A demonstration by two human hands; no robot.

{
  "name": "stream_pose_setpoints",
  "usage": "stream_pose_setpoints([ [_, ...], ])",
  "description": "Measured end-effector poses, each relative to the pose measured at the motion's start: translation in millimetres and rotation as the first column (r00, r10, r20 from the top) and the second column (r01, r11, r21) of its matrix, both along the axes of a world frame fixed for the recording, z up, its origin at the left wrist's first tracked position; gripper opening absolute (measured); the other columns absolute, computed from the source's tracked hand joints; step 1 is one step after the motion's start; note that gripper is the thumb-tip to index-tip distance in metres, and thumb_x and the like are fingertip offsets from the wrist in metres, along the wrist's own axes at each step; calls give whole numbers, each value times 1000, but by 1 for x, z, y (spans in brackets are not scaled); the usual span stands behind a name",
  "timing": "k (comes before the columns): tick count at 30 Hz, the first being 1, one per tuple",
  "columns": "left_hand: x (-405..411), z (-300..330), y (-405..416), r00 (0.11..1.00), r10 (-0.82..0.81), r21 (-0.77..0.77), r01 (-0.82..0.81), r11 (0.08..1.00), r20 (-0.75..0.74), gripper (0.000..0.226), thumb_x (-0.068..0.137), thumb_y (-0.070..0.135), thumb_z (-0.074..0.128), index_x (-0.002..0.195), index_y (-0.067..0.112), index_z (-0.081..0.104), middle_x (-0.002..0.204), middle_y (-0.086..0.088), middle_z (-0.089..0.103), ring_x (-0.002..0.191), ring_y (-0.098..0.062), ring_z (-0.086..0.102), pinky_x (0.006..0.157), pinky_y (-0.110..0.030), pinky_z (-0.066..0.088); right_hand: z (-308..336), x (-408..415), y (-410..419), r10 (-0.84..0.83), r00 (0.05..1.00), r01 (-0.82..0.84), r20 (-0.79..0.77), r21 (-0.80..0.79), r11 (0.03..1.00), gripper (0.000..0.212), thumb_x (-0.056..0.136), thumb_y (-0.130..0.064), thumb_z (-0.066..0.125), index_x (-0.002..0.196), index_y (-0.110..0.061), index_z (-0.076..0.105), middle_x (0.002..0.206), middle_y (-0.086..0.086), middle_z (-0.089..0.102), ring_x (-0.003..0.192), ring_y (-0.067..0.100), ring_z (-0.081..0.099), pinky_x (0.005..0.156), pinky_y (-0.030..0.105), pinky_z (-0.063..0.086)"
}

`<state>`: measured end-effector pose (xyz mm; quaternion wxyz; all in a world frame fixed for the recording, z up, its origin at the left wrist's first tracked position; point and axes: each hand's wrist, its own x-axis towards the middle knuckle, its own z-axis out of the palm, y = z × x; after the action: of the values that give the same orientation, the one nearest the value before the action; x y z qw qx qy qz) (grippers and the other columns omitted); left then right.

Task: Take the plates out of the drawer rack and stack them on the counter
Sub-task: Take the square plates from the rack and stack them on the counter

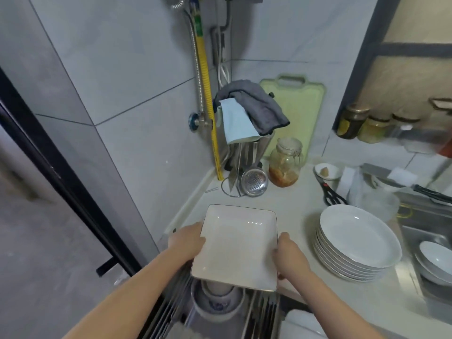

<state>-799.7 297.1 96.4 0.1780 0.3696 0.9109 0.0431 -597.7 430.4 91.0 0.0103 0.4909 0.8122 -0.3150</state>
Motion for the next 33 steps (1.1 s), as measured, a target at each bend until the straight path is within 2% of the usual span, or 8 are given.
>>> stream_pose_setpoints([
  [3, -14, -13, 30, 999, -34, 5, 34, 999, -5, 25, 91, 23, 39, 111, 20, 53, 95, 1, 62, 85, -20, 59, 63, -29, 41, -8, -12, 21, -66, 998, 66, 2, -27, 997, 11, 87, 0, 30, 89, -10, 35, 90, 11, 59, 66, 31, 63, 65, 38, 52],
  [7, -30, -40, 63, 997, -71, 10, 72, 997, -19, 27, 96, 26, 36, 117, 19, 51, 111, -2, 63, 97, -21, 60, 71, -31, 42, -28, -23, 44, -116, 993, 117, 29, -26, 993, 13, 87, 1, 29, 89, -10, 35, 84, 8, 56, 60, 29, 61, 63, 34, 48],
  [10, -39, -58, 82, 996, -89, 0, 89, 996, -25, 28, 97, 26, 36, 118, 17, 52, 116, -3, 62, 101, -23, 60, 73, -31, 41, -40, -28, 57, -126, 991, 128, 44, -54, 990, 12, 86, 1, 29, 91, -8, 36, 90, 10, 57, 65, 31, 63, 68, 39, 52],
  [15, -48, -82, 103, 994, -106, -54, 105, 993, -13, 34, 99, 29, 34, 130, 21, 48, 126, -3, 59, 112, -23, 57, 80, -33, 39, -56, -31, 69, -144, 985, 151, 95, -69, 986, 10, 89, 0, 31, 94, -8, 35, 110, 14, 60, 92, 35, 68, 77, 41, 53],
  [21, -56, -97, 113, 989, -136, -53, 132, 990, -61, 32, 100, 29, 35, 128, 20, 47, 125, -3, 59, 113, -25, 57, 86, -34, 43, -73, -37, 77, -166, 983, 173, 80, -99, 980, 6, 89, -4, 33, 93, -9, 35, 108, 14, 61, 93, 33, 67, 73, 36, 49],
  [26, -57, -102, 117, 985, -143, -25, 141, 990, -96, 31, 101, 30, 34, 128, 19, 45, 119, -5, 62, 107, -26, 60, 77, -33, 42, -86, -39, 80, -205, 978, 210, 46, -116, 971, 6, 88, -6, 32, 91, -10, 36, 103, 14, 63, 90, 32, 66, 73, 37, 50],
  [30, -55, -103, 115, 992, -110, 2, 110, 994, -61, 31, 101, 31, 36, 127, 18, 47, 118, -6, 62, 105, -27, 60, 79, -34, 44, -91, -37, 81, -186, 981, 190, 63, -77, 979, 5, 89, -8, 33, 88, -12, 34, 100, 12, 63, 83, 28, 59, 64, 32, 40],
  [33, -52, -100, 111, 996, -74, -16, 74, 997, -44, 31, 99, 30, 37, 122, 16, 51, 118, -6, 62, 106, -27, 60, 81, -34, 45, -91, -31, 80, -112, 989, 113, 97, -6, 994, 4, 93, -17, 36, 92, -13, 34, 105, 9, 61, 89, 27, 57, 64, 33, 38],
])
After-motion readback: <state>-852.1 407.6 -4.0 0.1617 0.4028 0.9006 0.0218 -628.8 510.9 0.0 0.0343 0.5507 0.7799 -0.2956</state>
